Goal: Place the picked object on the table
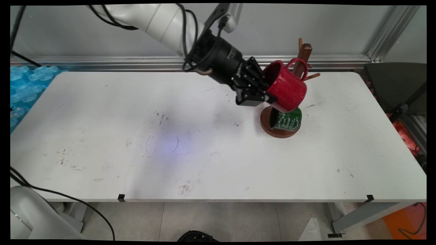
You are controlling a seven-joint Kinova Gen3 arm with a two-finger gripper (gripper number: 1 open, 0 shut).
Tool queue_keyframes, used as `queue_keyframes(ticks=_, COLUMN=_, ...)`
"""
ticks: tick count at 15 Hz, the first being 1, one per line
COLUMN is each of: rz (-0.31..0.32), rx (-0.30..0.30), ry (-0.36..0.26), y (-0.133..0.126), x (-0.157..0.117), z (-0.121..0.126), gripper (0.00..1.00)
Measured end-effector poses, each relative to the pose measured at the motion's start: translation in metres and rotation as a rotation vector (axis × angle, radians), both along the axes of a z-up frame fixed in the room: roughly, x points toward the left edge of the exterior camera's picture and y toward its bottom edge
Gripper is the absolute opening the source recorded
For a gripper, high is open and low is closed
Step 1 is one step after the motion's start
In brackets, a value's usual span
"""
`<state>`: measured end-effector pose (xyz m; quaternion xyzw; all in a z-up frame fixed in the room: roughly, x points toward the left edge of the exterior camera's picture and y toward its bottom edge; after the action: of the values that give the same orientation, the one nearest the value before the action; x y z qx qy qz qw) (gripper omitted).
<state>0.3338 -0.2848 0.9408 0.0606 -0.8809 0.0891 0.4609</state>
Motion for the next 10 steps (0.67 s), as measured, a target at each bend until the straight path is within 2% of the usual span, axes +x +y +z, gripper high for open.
queue_keyframes(ticks=4, rz=0.0, rx=0.01, ry=-0.05, y=0.009, x=0.018, z=0.0, gripper=0.0)
queue_keyframes(ticks=10, rz=0.007, rx=0.0, ry=-0.199, y=0.006, x=0.065, z=-0.005, gripper=0.0)
